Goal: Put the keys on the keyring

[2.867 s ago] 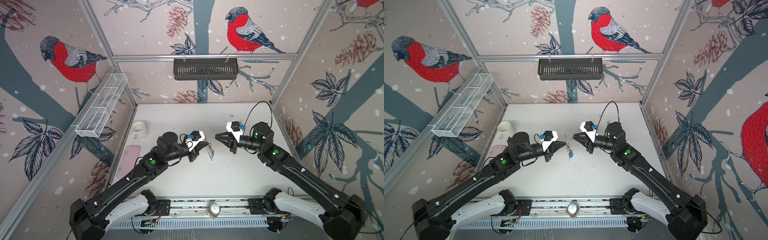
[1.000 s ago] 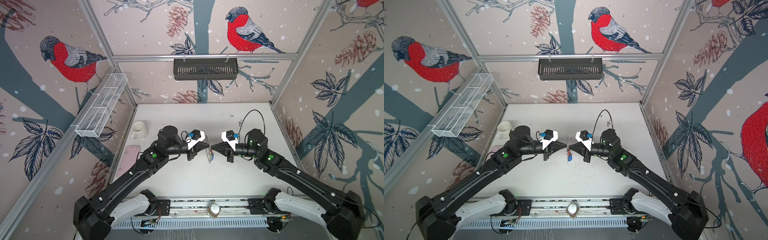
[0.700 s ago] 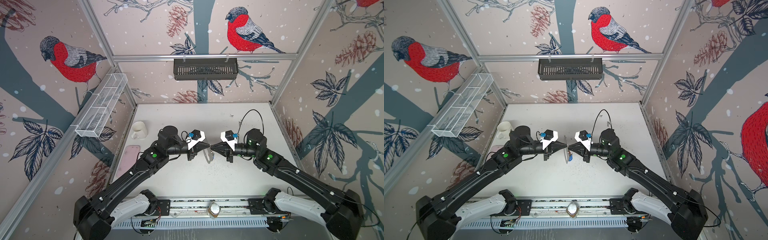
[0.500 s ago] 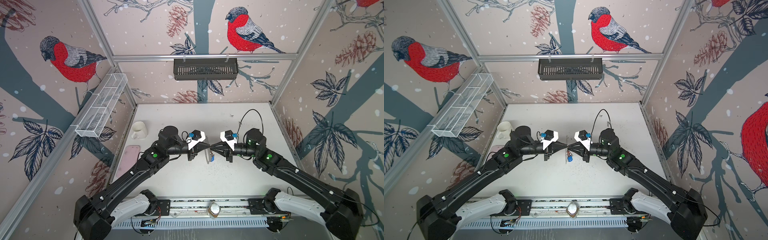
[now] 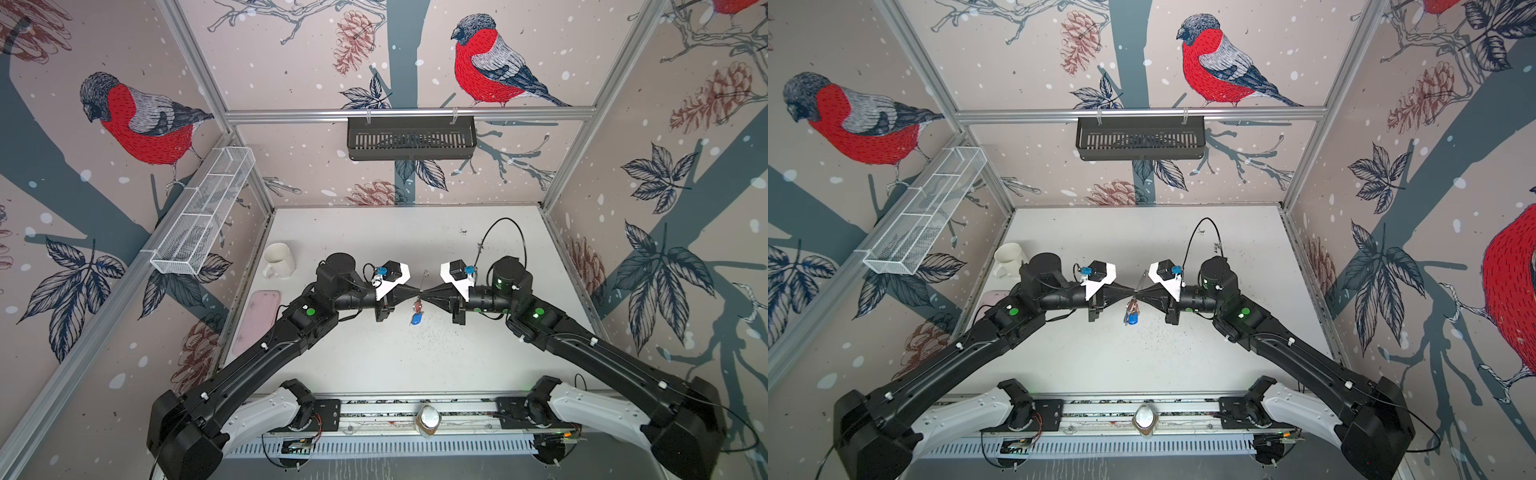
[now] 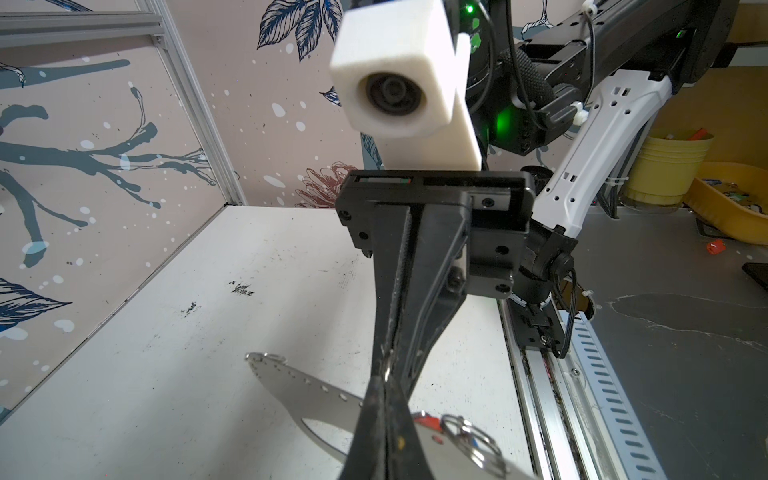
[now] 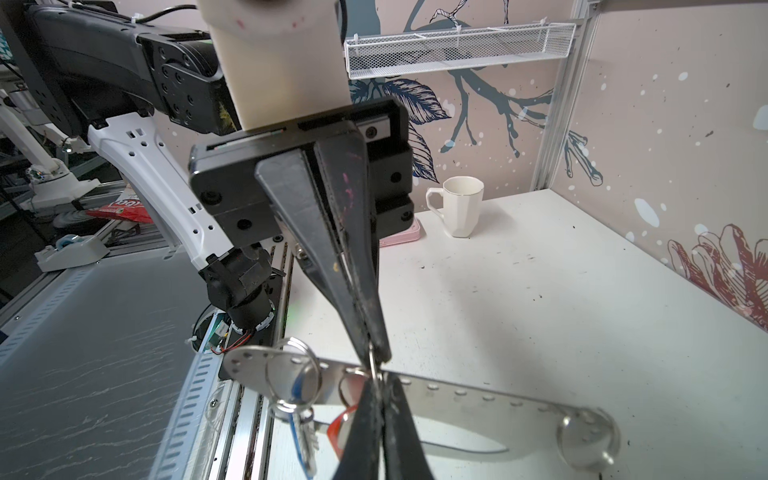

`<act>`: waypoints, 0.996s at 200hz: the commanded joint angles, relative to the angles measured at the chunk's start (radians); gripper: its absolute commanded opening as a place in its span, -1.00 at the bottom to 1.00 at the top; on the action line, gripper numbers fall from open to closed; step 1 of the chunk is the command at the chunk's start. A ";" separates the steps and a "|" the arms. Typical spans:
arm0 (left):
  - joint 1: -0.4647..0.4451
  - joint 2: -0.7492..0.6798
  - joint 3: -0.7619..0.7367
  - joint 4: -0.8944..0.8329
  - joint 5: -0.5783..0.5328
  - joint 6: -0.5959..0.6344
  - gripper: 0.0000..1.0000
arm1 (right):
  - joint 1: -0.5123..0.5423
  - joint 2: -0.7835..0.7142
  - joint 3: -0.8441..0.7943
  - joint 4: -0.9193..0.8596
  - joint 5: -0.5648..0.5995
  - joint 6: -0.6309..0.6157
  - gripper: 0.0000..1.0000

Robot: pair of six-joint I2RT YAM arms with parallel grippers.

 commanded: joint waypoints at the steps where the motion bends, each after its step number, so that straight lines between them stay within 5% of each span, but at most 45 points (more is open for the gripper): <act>1: 0.002 -0.003 -0.006 0.045 0.026 -0.013 -1.00 | 0.004 0.001 0.022 0.052 0.003 -0.016 -1.00; 106: 0.001 -0.132 -0.012 0.000 -0.307 -0.017 -0.92 | 0.048 0.132 0.227 -0.313 0.239 -0.150 -1.00; 199: 0.001 -0.131 0.019 -0.056 -0.333 -0.001 -0.70 | 0.070 0.179 0.331 -0.440 0.278 -0.202 -1.00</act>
